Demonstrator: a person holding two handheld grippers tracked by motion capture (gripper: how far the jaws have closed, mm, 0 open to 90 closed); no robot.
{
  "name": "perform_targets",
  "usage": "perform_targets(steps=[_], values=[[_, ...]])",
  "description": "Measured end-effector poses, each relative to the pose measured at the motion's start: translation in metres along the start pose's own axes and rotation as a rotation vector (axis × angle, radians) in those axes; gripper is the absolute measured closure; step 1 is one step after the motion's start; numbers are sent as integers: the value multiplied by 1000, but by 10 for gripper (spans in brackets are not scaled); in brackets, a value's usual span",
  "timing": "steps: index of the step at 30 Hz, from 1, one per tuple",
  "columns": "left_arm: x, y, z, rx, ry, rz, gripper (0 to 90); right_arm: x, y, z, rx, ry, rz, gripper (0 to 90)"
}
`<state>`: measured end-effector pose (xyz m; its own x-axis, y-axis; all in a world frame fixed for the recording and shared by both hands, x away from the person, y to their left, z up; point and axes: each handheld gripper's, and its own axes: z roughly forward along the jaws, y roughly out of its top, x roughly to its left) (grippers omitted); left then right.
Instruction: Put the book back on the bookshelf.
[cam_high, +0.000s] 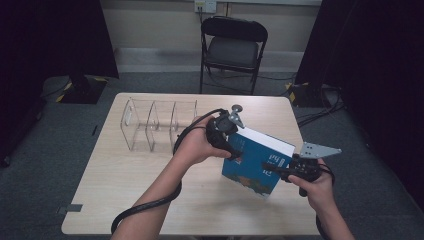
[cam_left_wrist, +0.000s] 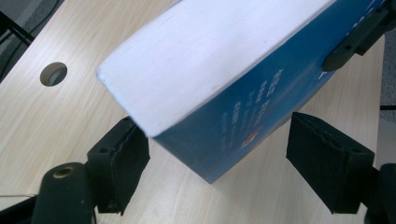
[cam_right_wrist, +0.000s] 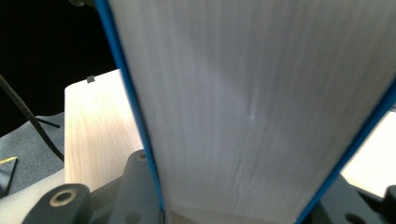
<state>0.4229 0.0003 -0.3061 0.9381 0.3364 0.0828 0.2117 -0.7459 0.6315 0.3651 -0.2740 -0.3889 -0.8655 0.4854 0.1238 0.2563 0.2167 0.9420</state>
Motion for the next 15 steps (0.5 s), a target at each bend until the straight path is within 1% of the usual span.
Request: perform_targets(steps=[1,2,6,8,9,10,11,12,13,15], values=[[0,0,0,0,0,0,206,0,0,0,2,-4,-1,611],[0,2,3,14,-2,15,215,0,0,0,1,-1,0,610],[2,3,7,10,5,12,236,-1,0,0,-1,5,-1,609],[1,4,8,13,9,23,243,-1,0,0,0,9,0,608],[1,4,8,13,9,23,253,-1,0,0,0,9,0,608],[1,5,8,8,6,10,260,-2,-1,0,-2,13,-1,606],[3,5,7,15,1,13,267,-2,-1,0,-2,14,-4,605],[3,4,7,1,-5,-6,273,-2,-1,0,-2,15,-5,605],[5,4,6,2,-5,3,280,-2,-1,0,-4,17,-8,606],[5,3,6,0,-3,8,289,-3,-1,0,-7,19,-6,606]])
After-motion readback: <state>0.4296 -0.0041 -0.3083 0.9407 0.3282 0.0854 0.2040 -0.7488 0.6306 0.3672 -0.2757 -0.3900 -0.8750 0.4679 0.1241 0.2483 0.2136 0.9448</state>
